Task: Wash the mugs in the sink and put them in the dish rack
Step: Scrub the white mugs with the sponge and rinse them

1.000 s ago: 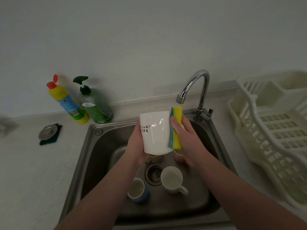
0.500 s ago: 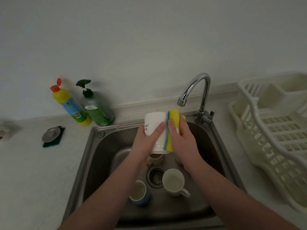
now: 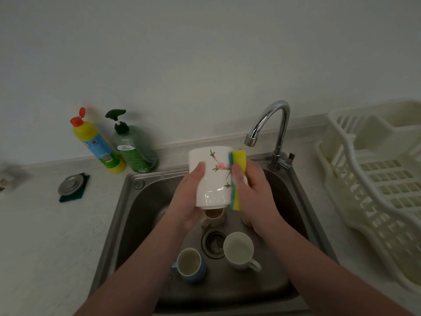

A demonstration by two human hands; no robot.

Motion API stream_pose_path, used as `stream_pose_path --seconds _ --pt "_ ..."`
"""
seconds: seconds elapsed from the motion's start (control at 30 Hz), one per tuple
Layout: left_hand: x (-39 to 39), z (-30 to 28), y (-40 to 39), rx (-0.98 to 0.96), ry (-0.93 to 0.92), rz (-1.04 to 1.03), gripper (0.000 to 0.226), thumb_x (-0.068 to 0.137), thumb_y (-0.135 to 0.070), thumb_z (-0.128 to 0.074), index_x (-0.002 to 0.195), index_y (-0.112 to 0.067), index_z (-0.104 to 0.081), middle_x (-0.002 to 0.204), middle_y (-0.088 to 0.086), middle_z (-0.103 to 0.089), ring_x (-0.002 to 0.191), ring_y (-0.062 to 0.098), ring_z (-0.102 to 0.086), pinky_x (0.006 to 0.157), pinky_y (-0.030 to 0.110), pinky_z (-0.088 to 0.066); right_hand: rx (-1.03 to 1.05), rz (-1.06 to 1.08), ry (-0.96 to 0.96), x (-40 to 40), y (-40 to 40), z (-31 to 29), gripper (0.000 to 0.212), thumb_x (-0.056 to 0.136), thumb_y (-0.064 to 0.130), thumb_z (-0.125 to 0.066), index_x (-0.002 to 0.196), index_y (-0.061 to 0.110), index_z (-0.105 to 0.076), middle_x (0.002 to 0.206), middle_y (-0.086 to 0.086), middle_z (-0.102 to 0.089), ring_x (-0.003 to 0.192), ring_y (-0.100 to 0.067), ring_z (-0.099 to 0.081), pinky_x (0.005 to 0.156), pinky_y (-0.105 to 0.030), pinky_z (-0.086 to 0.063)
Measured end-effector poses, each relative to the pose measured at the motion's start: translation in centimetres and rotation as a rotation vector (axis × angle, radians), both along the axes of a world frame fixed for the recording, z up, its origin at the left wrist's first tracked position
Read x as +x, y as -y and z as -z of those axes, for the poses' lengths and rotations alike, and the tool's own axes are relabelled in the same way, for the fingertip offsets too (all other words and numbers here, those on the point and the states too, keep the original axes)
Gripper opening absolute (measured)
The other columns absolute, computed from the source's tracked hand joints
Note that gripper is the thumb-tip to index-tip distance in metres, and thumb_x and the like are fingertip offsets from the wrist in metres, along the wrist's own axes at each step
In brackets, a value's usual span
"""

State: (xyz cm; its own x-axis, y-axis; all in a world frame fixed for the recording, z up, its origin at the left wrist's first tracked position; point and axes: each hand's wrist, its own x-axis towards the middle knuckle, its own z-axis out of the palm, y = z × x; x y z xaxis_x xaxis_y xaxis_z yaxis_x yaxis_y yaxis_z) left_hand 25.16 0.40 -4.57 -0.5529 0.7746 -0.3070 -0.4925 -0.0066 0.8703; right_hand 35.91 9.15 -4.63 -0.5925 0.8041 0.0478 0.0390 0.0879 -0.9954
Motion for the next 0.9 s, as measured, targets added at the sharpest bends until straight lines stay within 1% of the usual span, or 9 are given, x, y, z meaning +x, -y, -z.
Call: stream_pose_path --seconds 0.1,0.23,0.33,0.47,0.6,0.67,0.77,0.83,0.9 --pt "-0.1 -0.1 0.1 -0.015 0.021 -0.009 0.06 0.074 -0.052 -0.061 0.123 -0.016 -0.058 0.115 0.014 -0.069 0.102 0.03 -0.067 0.09 0.048 -0.053 0.235 -0.01 0.002 -0.2 -0.1 -0.3 0.047 0.095 0.027 -0.053 0.141 0.025 -0.044 0.124 0.011 -0.045 0.112 0.014 -0.04 0.092 0.001 -0.03" --pt "-0.2 0.7 0.5 -0.023 0.043 -0.003 0.064 0.073 -0.051 -0.062 0.125 -0.015 -0.056 0.117 0.015 -0.068 0.107 0.034 -0.066 0.091 0.051 -0.051 -0.203 -0.069 -0.059 0.1 -0.3 -0.5 0.023 0.096 0.03 -0.051 0.117 0.029 -0.062 0.111 0.001 -0.065 0.104 -0.013 -0.062 0.09 -0.032 -0.054" --pt "-0.1 1.1 0.7 -0.029 0.048 -0.004 0.061 0.075 -0.05 -0.059 0.126 -0.016 -0.055 0.117 0.015 -0.068 0.107 0.034 -0.065 0.091 0.051 -0.051 -0.467 -0.115 -0.105 0.4 -0.1 -0.8 0.02 0.097 0.029 -0.05 0.112 0.026 -0.063 0.103 -0.002 -0.07 0.087 -0.011 -0.069 0.066 -0.022 -0.058" --pt "-0.4 1.1 0.6 -0.034 -0.008 -0.044 0.063 0.074 -0.053 -0.061 0.124 -0.015 -0.057 0.116 0.014 -0.069 0.106 0.033 -0.066 0.091 0.05 -0.053 -0.143 -0.054 -0.023 -0.3 -0.1 -0.3 0.024 0.094 0.041 -0.051 0.116 0.035 -0.06 0.112 0.0 -0.063 0.102 -0.014 -0.062 0.091 -0.037 -0.053" --pt "-0.7 0.7 0.3 -0.058 -0.006 -0.057 0.076 0.066 -0.057 -0.068 0.129 -0.016 -0.053 0.119 0.015 -0.067 0.108 0.034 -0.065 0.091 0.053 -0.051 0.184 -0.075 0.094 -0.7 0.2 -1.1 0.053 0.094 0.035 -0.053 0.144 0.034 -0.035 0.129 0.007 -0.042 0.113 0.001 -0.04 0.086 0.001 -0.029" --pt "-0.7 0.7 0.4 -0.072 -0.02 -0.075 0.072 0.065 -0.05 -0.065 0.128 -0.016 -0.053 0.117 0.015 -0.068 0.106 0.035 -0.065 0.088 0.052 -0.053 0.135 -0.098 0.098 -0.9 0.0 -0.9 0.049 0.094 0.036 -0.053 0.14 0.038 -0.039 0.127 0.008 -0.047 0.114 -0.004 -0.045 0.093 -0.012 -0.036" --pt "-0.5 1.0 0.5 -0.077 -0.048 -0.093 0.067 0.065 -0.044 -0.068 0.124 -0.015 -0.055 0.115 0.015 -0.069 0.105 0.035 -0.066 0.087 0.052 -0.054 -0.17 -0.086 0.013 -0.9 -0.1 0.0 0.014 0.094 0.036 -0.054 0.102 0.045 -0.06 0.106 0.006 -0.065 0.102 -0.014 -0.062 0.095 -0.044 -0.05" --pt "-0.2 1.2 0.6 -0.065 -0.046 -0.081 0.057 0.069 -0.042 -0.066 0.119 -0.015 -0.058 0.114 0.015 -0.069 0.103 0.034 -0.066 0.088 0.051 -0.054 -0.145 -0.069 0.024 -0.8 0.1 0.3 0.013 0.095 0.034 -0.053 0.101 0.041 -0.062 0.104 0.005 -0.066 0.101 -0.015 -0.062 0.095 -0.045 -0.049" --pt "0.0 1.2 0.6 -0.058 -0.027 -0.083 0.053 0.071 -0.042 -0.063 0.117 -0.016 -0.059 0.114 0.017 -0.069 0.1 0.033 -0.066 0.086 0.051 -0.054 0.103 -0.107 0.142 -0.7 0.4 -0.1 0.037 0.095 0.035 -0.053 0.132 0.035 -0.05 0.122 0.009 -0.052 0.114 -0.007 -0.049 0.101 -0.029 -0.04"
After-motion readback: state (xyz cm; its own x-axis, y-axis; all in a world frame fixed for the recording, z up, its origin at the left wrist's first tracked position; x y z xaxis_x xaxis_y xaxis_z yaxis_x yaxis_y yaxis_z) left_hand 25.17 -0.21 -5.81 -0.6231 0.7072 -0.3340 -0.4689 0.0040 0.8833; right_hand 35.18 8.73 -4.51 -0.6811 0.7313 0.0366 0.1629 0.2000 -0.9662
